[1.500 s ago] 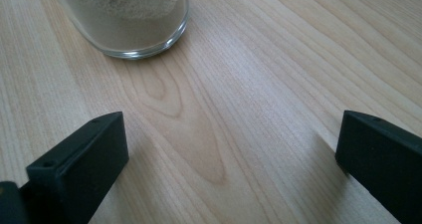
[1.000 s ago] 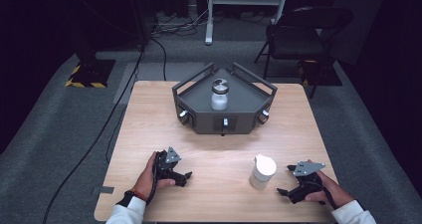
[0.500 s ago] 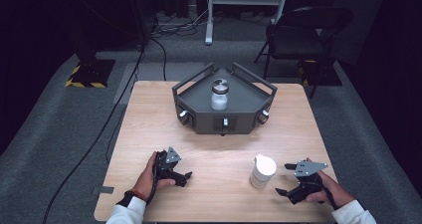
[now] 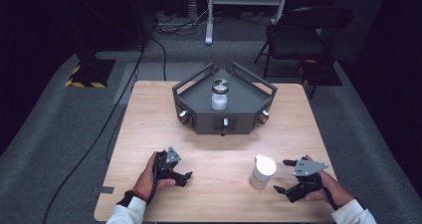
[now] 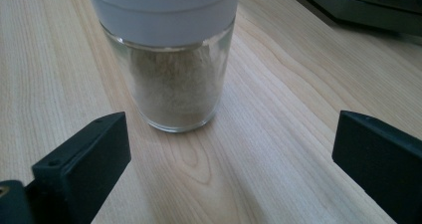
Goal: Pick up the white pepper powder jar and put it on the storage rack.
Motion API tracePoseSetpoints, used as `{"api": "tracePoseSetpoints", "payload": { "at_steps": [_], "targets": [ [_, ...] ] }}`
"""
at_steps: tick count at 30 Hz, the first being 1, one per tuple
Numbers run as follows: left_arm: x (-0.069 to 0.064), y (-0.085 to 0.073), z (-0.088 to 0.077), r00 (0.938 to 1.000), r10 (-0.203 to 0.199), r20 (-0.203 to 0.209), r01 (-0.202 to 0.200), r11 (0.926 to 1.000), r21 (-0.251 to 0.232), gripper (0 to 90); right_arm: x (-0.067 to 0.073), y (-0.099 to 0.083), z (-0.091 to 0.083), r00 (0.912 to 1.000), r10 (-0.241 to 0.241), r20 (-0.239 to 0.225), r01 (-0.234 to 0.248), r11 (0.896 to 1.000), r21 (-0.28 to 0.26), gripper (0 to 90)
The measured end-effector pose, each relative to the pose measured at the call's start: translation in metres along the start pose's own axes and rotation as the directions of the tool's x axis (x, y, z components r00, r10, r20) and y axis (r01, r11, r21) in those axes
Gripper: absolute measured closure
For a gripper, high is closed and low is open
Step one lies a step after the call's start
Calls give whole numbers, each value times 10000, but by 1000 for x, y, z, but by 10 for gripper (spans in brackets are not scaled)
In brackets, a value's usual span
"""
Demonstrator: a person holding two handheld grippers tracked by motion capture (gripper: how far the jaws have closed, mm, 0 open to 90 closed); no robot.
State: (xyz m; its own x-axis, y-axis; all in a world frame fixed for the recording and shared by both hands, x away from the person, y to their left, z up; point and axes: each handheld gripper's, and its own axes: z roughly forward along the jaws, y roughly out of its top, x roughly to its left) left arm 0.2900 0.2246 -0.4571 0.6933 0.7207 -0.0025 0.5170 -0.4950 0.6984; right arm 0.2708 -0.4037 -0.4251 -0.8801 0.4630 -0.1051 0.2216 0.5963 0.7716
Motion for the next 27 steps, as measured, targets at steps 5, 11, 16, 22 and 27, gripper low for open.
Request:
{"api": "tracePoseSetpoints", "payload": {
  "at_steps": [5,11,16,22,27],
  "targets": [
    [0,0,0,10000,-2,-6,2,10000,-2,1,0,4,2,9999,-4,-156,3,10000,-81,13],
    [0,0,0,10000,-1,-6,1,10000,0,0,0,9,5,9993,27,-360,-34,9998,-203,14],
    [0,0,0,10000,22,-7,-22,10000,-7,0,-1,14,9,9982,76,-597,-94,9995,-309,14],
    [0,0,0,10000,13,-5,-13,10000,-1,0,0,17,15,9975,258,-665,-287,9987,-430,14],
    [0,0,0,10000,43,12,-43,10000,-18,0,0,17,19,9952,616,-761,-672,9950,-736,15]
  ]
}}
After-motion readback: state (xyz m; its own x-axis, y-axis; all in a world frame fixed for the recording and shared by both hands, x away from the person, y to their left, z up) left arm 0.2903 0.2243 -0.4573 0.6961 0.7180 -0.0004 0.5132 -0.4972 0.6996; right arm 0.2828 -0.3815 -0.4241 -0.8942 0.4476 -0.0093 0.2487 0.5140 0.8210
